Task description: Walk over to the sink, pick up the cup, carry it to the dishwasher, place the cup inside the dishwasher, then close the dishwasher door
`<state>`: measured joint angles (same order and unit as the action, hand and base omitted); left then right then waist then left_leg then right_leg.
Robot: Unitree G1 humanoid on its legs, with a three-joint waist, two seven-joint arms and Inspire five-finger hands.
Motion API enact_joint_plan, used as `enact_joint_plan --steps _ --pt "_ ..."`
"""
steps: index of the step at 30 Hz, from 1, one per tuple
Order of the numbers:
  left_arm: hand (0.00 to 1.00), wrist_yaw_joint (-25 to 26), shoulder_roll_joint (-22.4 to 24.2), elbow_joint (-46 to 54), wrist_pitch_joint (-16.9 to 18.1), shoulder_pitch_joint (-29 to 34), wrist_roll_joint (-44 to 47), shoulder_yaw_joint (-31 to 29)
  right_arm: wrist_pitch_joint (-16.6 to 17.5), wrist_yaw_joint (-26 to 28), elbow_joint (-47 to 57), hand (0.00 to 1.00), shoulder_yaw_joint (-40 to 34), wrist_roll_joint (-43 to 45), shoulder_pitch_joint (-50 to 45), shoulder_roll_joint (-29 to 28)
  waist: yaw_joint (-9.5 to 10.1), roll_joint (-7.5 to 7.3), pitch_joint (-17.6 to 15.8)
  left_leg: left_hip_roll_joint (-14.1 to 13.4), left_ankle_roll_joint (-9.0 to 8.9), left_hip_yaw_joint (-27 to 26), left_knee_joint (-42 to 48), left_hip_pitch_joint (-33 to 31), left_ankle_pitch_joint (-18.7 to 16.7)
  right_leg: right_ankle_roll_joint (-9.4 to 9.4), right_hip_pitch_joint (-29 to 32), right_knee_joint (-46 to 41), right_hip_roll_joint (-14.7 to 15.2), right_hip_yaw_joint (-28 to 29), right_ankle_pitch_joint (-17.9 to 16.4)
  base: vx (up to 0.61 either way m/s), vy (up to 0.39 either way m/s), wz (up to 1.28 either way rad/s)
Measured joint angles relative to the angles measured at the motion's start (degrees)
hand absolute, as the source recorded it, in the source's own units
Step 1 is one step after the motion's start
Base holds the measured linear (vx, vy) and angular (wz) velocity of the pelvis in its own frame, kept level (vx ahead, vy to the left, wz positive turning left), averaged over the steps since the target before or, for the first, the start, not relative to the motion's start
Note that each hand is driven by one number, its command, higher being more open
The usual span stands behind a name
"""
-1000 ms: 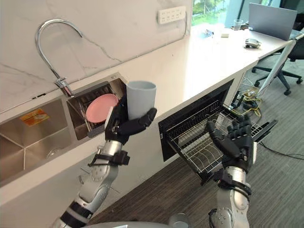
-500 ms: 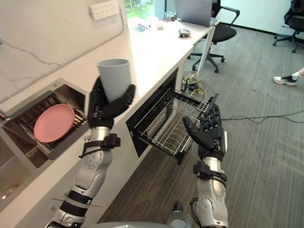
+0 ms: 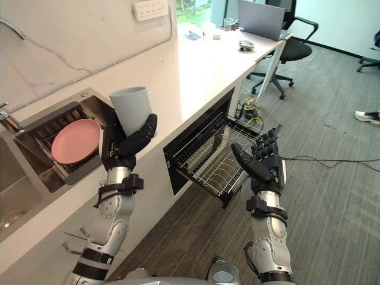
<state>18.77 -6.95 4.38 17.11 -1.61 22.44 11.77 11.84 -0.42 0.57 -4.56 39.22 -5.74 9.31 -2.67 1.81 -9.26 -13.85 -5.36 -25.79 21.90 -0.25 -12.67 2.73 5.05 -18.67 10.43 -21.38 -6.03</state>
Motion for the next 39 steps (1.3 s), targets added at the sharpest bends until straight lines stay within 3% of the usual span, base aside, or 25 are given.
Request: enact_joint_plan --steps 3,4,5,6,7,8,9,10,13,15,19,25,31,39 --pt "0.00 0.9 0.2 0.0 0.5 -0.1 0.1 1.8 -1.9 0.0 2.4 1.00 -0.9 0.0 -0.1 0.4 -0.66 0.54 0.3 0.7 0.31 2.6 1.1 -2.2 2.0 -0.16 0.5 -2.6 1.4 -2.4 -2.1 0.08 -0.114 0.51" --pt "0.00 0.8 0.7 -0.1 0.5 -0.1 0.1 3.2 -2.6 -0.5 3.1 1.00 -1.0 -0.1 -0.3 0.3 -1.26 1.16 0.1 0.2 1.11 6.1 5.6 -4.6 3.3 -0.13 -2.3 -0.3 1.3 -4.8 -2.0 0.10 -0.119 0.77" --pt "0.00 0.4 0.9 -0.1 0.4 0.4 0.1 3.8 -2.8 -1.1 3.1 1.00 -0.6 -0.1 -0.6 -0.2 -1.10 0.93 -0.5 -0.1 0.89 8.4 9.8 -6.3 3.4 -0.09 -5.1 1.6 1.3 -5.8 -2.0 0.10 -0.114 0.71" --pt "0.00 -0.1 1.1 0.2 0.4 1.2 0.0 4.6 -2.8 -1.6 3.7 1.00 0.0 -0.3 -1.8 -1.0 0.00 0.41 -0.6 0.9 -0.58 10.1 8.5 -6.2 2.5 0.06 -7.3 3.0 1.5 -6.0 -1.9 0.04 -0.027 0.24" --pt "0.00 -0.3 1.2 0.8 0.5 1.7 -0.2 5.2 -2.8 -1.8 4.5 1.00 0.3 -0.6 -2.5 -1.3 0.56 0.69 -0.5 1.5 -0.90 11.2 6.2 -6.3 2.4 -0.06 -8.0 3.5 1.7 -5.9 -2.0 0.06 -0.003 0.00" --pt "0.00 -0.4 1.2 2.4 0.5 2.6 -0.8 6.2 -2.8 -1.6 6.1 1.00 0.9 -1.2 -3.6 -1.1 1.30 2.31 0.3 2.1 -1.43 12.4 0.4 -7.5 4.4 -0.01 -8.2 4.0 1.4 -6.1 -2.1 0.09 0.058 -0.08" --pt "0.00 -0.9 1.6 3.8 0.5 3.2 -1.2 6.5 -2.8 -1.2 7.3 1.00 1.7 -1.2 -4.4 -0.6 1.59 4.87 1.0 1.9 -1.58 13.0 -4.5 -8.6 14.1 1.44 -8.2 3.5 0.2 -6.1 -2.3 0.09 0.063 -0.08" --pt "0.00 -1.4 1.4 4.1 0.7 3.3 -1.2 6.5 -2.7 -0.9 7.0 1.00 2.0 -1.3 -4.5 -0.9 1.57 5.24 1.0 1.8 0.80 12.5 -3.8 -8.6 13.4 1.93 -8.3 3.0 0.2 -5.7 -2.7 0.11 0.081 -0.01" --pt "0.00 -3.7 0.5 4.3 1.3 3.3 -0.5 5.4 -2.7 -0.6 6.9 1.00 2.8 -1.3 -4.4 -2.2 1.75 4.79 1.0 3.6 1.14 11.7 -5.7 -8.3 13.7 2.03 -7.0 2.8 1.7 -4.8 -2.9 0.07 0.062 -0.07" --pt "0.00 -4.0 -0.4 4.1 1.3 3.3 1.2 5.4 -2.8 -0.8 7.1 1.00 2.8 -1.3 -3.9 -3.1 1.63 3.72 0.9 5.5 1.66 10.8 -12.3 -6.1 16.9 2.19 -6.1 3.2 2.5 -4.0 -2.7 0.01 0.016 -0.01" --pt "0.00 -4.3 -0.6 4.1 1.6 3.0 1.2 6.0 -2.8 -0.8 7.8 1.00 2.7 -1.3 -3.6 -3.4 0.83 3.49 1.1 7.1 1.39 10.7 -24.7 -1.0 23.4 2.88 -6.9 4.9 2.1 -4.8 -1.8 0.03 -0.018 0.09" --pt "0.00 -3.7 -0.1 4.1 1.4 -0.4 0.5 9.1 -2.9 0.9 8.3 1.00 2.4 -0.7 -3.8 -3.5 -0.14 3.40 1.6 7.1 1.19 11.1 -26.5 -0.7 24.0 3.04 -7.7 6.8 1.2 -5.7 -0.9 0.01 -0.019 0.03" --pt "0.00 -2.5 0.3 4.1 0.7 -1.1 -0.1 9.0 -4.8 4.3 9.1 1.00 3.0 0.1 -3.9 -4.0 -0.05 3.42 2.7 7.3 1.24 12.1 -26.8 -1.2 24.0 3.34 -8.7 9.0 0.7 -7.0 -0.2 0.02 -0.011 0.08" --pt "0.00 -2.8 0.6 4.1 0.1 -1.1 -0.2 9.0 -4.8 9.6 10.2 1.00 5.1 4.1 -4.0 -4.1 0.12 3.38 3.0 7.2 1.29 12.6 -26.8 -1.3 23.9 3.37 -9.7 11.3 0.0 -7.6 0.8 0.00 -0.009 0.03"
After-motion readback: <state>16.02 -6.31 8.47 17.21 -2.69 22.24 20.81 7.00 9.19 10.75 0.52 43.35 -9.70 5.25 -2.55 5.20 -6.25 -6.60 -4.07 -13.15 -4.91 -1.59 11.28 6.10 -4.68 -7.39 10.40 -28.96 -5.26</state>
